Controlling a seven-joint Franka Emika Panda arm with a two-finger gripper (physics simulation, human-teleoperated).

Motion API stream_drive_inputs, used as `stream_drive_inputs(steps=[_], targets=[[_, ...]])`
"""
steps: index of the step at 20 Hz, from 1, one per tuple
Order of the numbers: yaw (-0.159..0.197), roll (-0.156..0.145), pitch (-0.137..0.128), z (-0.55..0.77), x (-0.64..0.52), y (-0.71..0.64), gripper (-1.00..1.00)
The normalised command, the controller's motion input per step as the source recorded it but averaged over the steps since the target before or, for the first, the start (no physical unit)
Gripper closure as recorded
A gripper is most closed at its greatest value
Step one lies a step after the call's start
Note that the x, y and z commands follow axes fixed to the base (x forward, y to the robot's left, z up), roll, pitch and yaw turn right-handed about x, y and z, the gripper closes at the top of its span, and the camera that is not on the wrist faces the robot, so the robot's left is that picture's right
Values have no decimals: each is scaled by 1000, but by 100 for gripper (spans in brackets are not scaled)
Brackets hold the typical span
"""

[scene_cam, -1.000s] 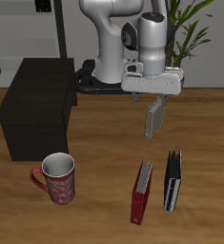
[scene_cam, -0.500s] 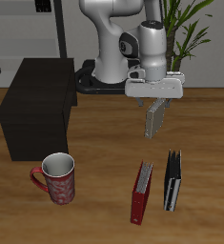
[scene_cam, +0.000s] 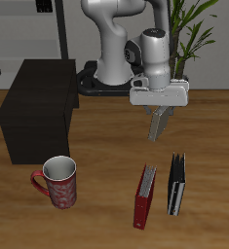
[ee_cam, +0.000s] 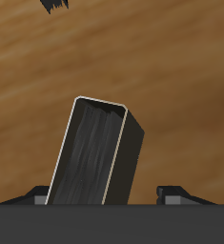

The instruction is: Place the yellow book upright on top of the shelf and place the red mug on top of the shelf

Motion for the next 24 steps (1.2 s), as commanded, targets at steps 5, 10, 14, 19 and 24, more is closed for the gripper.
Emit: stream_drive_inputs(steps=[5,10,14,19,24], targets=[[-14,8,17,48,6,-51,100],[16,-20,-26,240,-7,-213,100],[-3,-61,-31,322,63,-430,100],[-14,-64,-71,594,-55,-546,100],[-41,-56,-84,719,-134,-570,100]])
